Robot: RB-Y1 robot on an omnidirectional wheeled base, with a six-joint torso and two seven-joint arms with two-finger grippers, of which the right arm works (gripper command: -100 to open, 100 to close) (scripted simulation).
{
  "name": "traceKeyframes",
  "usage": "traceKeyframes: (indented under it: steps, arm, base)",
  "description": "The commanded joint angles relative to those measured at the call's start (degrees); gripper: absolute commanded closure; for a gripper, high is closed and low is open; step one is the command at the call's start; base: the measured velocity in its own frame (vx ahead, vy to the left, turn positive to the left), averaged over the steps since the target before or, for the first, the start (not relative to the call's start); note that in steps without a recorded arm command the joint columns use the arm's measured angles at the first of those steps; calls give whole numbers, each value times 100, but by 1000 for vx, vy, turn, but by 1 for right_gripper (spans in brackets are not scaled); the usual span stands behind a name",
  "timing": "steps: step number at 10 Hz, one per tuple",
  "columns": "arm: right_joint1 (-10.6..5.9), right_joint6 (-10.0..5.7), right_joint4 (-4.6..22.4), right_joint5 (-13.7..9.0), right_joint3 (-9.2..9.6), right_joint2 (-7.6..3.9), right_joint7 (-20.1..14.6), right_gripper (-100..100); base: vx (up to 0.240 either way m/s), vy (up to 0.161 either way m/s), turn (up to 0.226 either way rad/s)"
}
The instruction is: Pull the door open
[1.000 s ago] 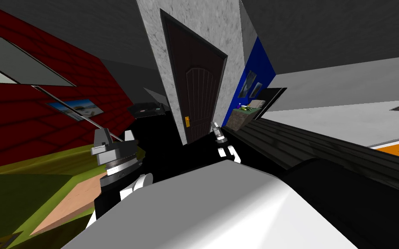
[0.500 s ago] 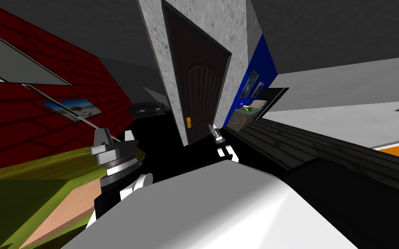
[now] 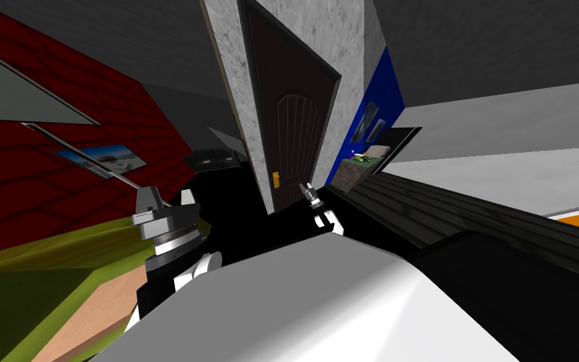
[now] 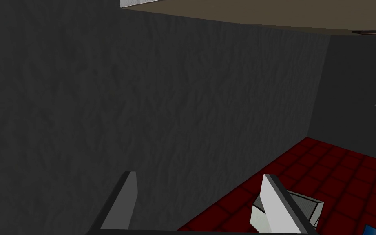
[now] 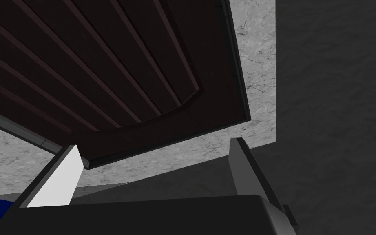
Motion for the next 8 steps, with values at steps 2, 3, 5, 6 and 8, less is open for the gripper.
traceKeyframes:
  steps: [2,3,5,6,8]
  arm:
    - [-131,17,305,297,-28,-14,130,-100]
    - [-181,20,424,407,-39,-15,181,-100]
    - [-278,25,659,623,-62,-17,280,-100]
    - [-325,27,771,727,-72,-15,327,-100]
    - [-418,32,995,934,-94,-11,422,-100]
  base:
    - [99,55,-3]
    - [102,50,0]
    - [103,60,-3]
    - [101,62,-3]
    - [99,58,-2]
